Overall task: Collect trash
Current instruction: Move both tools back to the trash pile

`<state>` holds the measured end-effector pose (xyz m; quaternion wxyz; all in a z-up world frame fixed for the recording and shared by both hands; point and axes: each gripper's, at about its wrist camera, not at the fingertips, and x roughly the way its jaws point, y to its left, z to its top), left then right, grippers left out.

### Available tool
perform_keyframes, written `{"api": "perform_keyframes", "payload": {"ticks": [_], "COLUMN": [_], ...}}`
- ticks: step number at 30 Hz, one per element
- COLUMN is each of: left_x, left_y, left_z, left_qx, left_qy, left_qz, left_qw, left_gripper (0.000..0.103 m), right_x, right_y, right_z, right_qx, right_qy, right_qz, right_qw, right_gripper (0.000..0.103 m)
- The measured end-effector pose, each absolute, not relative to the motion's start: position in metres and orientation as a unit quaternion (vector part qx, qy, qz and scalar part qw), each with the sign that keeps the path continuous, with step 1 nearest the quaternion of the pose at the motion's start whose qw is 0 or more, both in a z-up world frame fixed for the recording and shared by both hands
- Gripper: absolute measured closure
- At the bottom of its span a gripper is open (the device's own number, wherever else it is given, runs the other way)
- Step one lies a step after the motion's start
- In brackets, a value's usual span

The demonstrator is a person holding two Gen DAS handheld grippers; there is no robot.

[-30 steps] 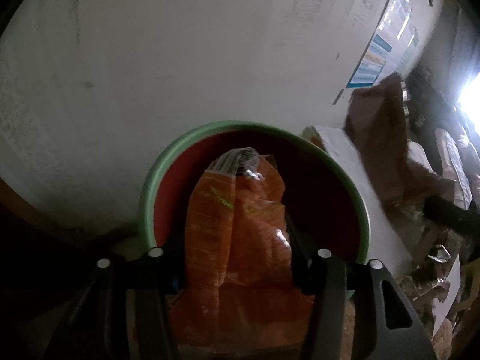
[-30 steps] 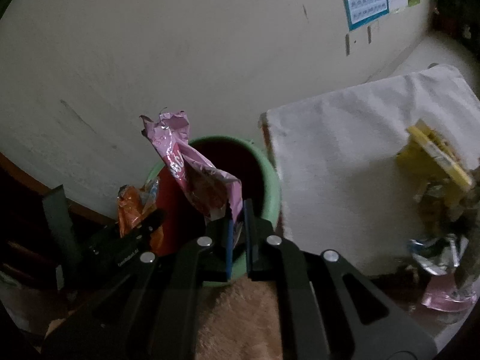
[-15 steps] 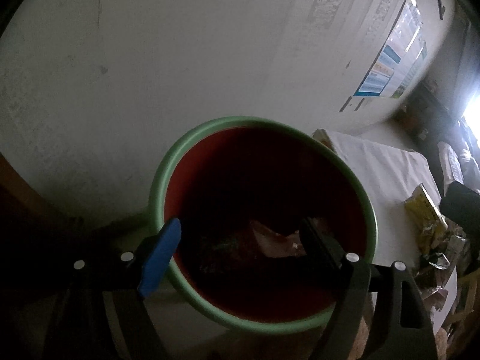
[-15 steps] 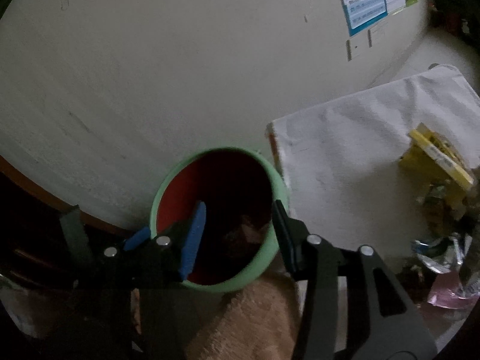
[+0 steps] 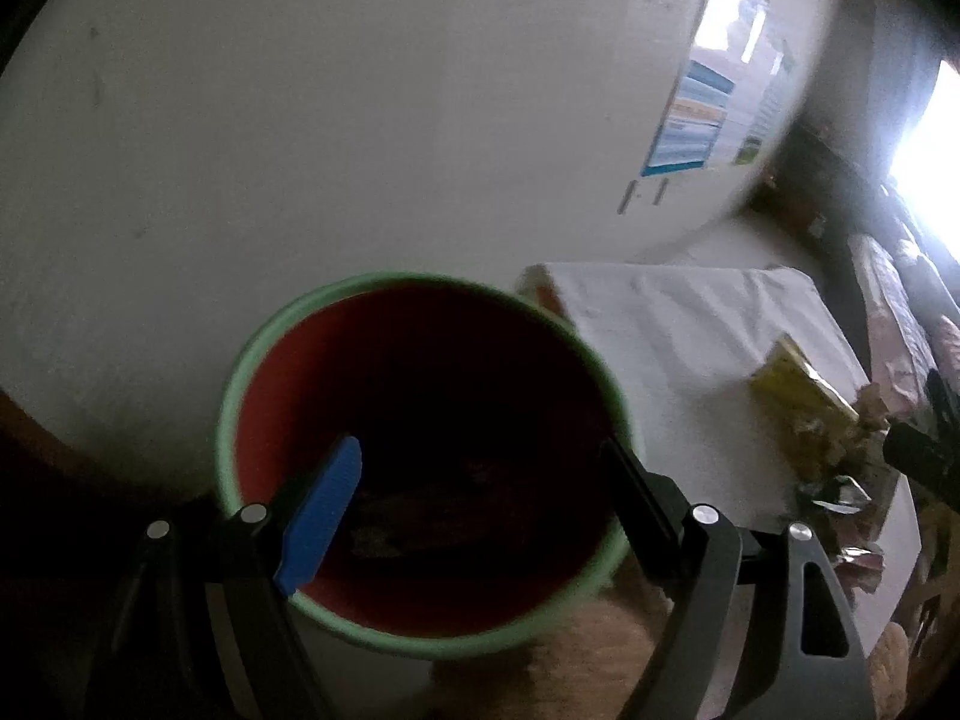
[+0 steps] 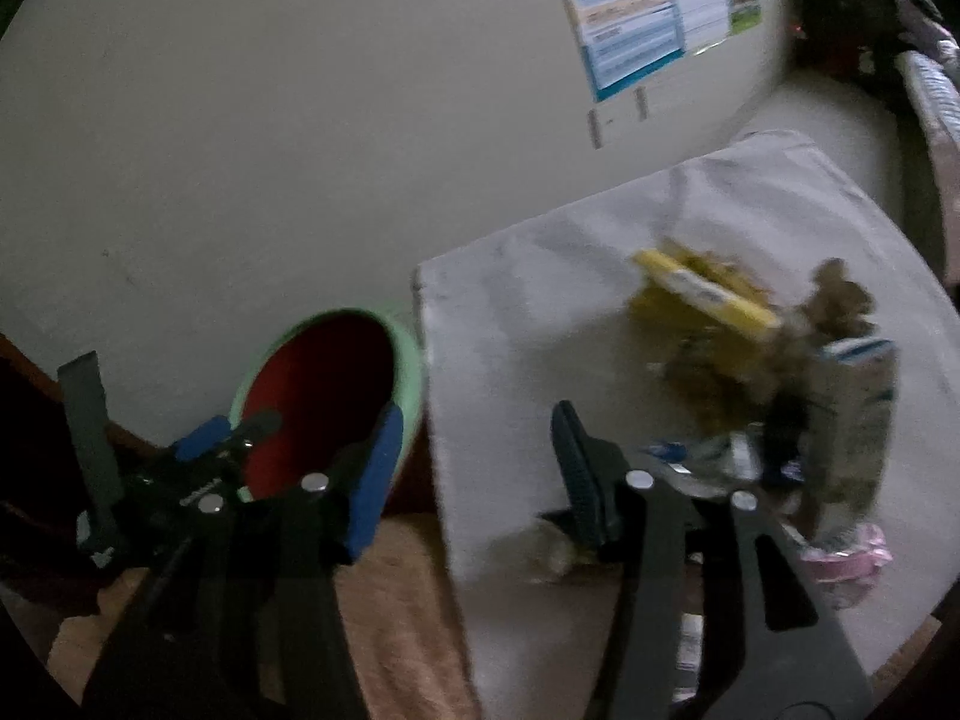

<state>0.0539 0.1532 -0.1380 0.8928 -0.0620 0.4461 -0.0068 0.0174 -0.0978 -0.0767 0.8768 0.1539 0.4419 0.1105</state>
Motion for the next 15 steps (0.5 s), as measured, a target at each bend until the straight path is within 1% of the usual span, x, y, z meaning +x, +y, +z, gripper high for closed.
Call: {"api": "perform_keyframes", "payload": {"ticks": [8,15], "left_x": [0.052,0.043], "left_y": [0.095,0.049], "left_z": [-0.134,-0.136], "left_qx": [-0.044,-0.039], "left_qy": [0.454,0.464], "left_qz": [-0.058,-0.095], "left_qw": [0.888,0.880], "left_gripper": [0.025,0.025], "right_x": [-0.010,-0.024], "right_y": [-0.164,-0.224], "right_z": [-0.075,-0.099], "right_qx": [0.160,0.204], "right_qy": [0.431,0.436], "right_qz": [0.044,-0.008], "right_qw": [0.887,0.877], "right_gripper": [0.052,0.052]}}
